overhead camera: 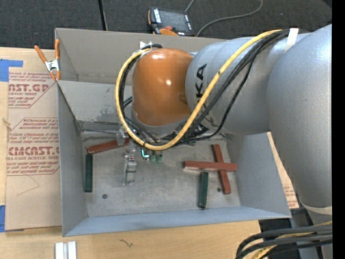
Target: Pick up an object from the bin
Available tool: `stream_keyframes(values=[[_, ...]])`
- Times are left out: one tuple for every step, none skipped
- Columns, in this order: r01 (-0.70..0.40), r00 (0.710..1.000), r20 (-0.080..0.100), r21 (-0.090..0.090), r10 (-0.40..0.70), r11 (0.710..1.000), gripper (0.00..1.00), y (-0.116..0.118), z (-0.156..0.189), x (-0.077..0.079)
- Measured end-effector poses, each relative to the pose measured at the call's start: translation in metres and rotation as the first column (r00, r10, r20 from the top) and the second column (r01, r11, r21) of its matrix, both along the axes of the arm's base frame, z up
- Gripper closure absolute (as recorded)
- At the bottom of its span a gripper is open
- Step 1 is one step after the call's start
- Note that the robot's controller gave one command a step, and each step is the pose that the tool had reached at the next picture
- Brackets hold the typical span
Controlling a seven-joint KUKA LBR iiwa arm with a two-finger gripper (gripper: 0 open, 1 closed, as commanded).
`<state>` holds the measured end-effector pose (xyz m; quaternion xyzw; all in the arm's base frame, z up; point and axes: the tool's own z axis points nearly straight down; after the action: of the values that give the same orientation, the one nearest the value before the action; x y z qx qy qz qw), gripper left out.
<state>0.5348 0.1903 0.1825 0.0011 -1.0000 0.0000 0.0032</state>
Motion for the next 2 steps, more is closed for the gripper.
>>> stream_keyframes(values=[[-0.375,0.927,0.006,0.001,0.375,0.927,0.0,0.004,-0.063,0.041],[-0.222,0.975,0.009,0.002,0.222,0.975,0.0,-0.003,-0.113,0.053]])
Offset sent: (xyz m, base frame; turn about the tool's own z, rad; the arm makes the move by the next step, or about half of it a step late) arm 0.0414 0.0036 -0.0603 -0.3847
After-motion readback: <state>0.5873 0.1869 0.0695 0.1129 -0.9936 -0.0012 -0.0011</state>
